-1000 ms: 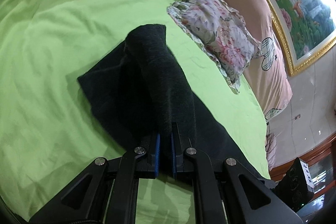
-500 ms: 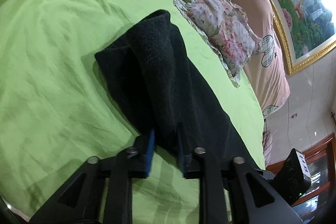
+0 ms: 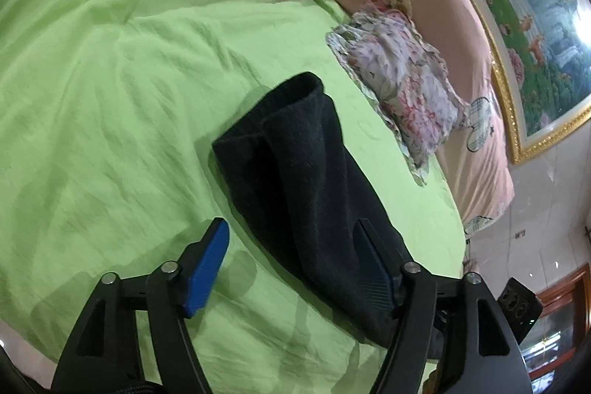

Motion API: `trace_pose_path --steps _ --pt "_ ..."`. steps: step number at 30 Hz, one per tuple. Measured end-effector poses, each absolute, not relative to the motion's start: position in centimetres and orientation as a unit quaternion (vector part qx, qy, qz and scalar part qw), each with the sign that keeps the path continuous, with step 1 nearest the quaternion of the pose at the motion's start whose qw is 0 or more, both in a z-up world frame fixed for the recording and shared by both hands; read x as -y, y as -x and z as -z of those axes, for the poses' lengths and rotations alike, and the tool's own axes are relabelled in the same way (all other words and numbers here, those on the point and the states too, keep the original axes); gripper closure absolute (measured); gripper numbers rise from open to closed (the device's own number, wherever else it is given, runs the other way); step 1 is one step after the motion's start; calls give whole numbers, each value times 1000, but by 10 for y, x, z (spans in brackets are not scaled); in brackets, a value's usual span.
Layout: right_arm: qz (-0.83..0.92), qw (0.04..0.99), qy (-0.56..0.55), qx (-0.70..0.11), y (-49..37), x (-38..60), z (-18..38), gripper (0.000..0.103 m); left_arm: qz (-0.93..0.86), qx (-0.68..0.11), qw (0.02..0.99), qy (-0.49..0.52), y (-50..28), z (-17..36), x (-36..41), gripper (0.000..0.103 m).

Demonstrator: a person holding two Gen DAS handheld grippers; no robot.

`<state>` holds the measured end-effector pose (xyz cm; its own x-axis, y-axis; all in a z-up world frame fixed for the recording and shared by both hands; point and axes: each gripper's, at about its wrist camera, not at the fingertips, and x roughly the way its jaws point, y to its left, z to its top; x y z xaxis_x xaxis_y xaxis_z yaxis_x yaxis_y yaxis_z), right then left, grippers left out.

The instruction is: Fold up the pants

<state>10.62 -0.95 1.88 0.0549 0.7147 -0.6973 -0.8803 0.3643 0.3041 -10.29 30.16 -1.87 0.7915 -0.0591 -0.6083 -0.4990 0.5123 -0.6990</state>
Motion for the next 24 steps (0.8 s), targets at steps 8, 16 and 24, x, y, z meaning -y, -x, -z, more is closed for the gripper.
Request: trace_pose_path --steps 8,16,24 --pt "-510 746 47 -426 -144 16 -21 59 -149 -300 807 486 92 20 -320 25" --pt "-475 737 -3 -480 -204 2 -10 59 -150 -315 798 492 69 28 -334 25" --pt "-472 690 49 -546 -237 -46 26 60 -147 -310 804 486 55 33 -337 27"
